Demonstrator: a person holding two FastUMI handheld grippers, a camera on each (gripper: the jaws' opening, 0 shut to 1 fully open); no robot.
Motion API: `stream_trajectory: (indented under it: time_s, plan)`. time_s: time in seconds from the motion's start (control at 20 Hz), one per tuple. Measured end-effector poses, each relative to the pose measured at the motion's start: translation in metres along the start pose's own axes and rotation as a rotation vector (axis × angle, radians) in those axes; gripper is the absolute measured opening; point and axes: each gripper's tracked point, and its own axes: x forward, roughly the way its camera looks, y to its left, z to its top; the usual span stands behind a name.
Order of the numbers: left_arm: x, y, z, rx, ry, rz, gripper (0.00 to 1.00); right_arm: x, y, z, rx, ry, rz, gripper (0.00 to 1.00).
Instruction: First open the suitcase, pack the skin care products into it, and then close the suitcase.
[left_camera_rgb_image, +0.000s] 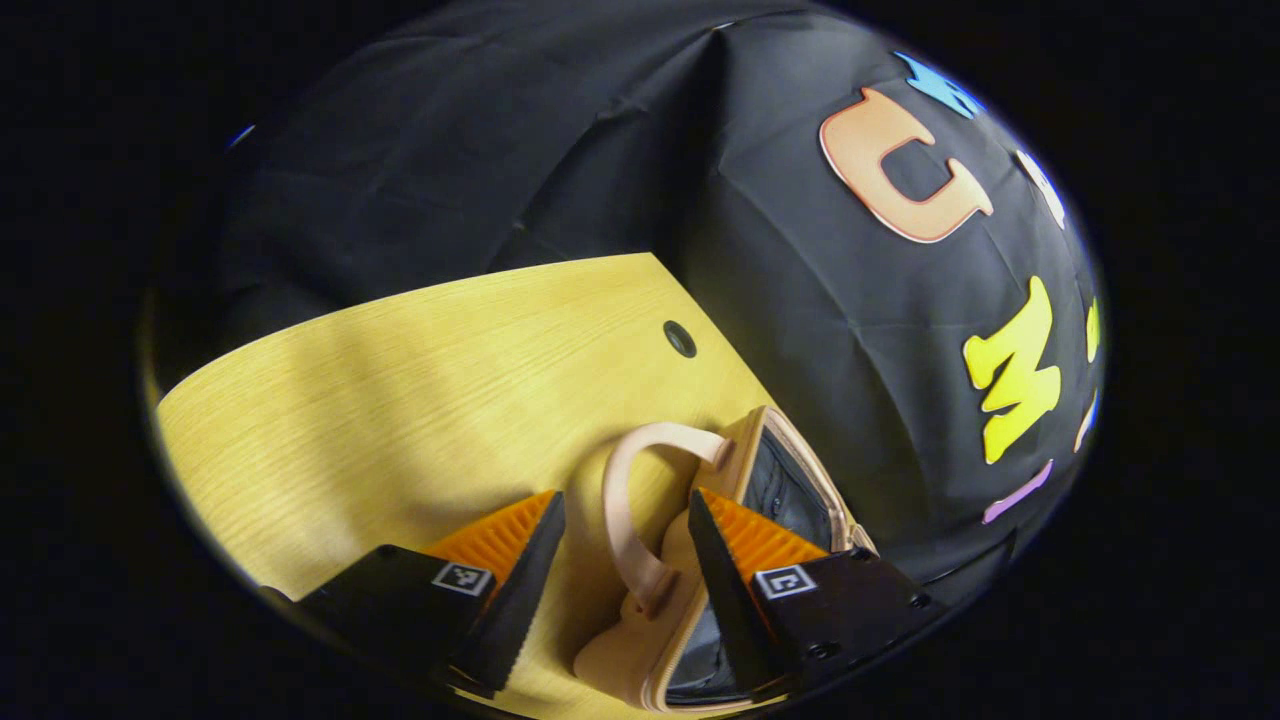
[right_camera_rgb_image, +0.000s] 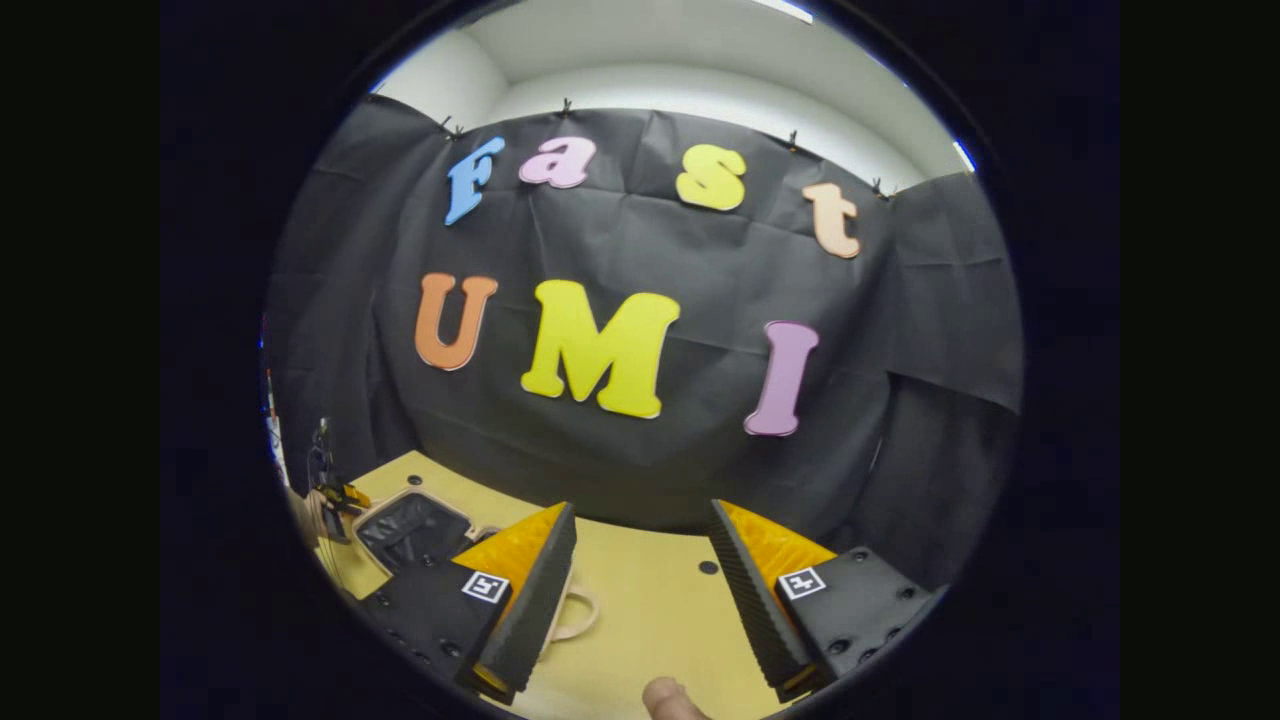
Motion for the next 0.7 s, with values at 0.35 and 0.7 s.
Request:
stream_trajectory:
  time_s: [0.35, 0.7]
  plan:
    - [0.001, -0.006, 0.011, -0.09, -0.062, 0.022, 0.31, -0.026, -0.045, -0.003, -0.018, -0.025, -0.082, 0.79]
    - [-0.022, -0.032, 0.025, -0.101, -0.114, 0.036, 0.05, -0.026, -0.082, 0.0, 0.011, -0.048, -0.091, 0.79]
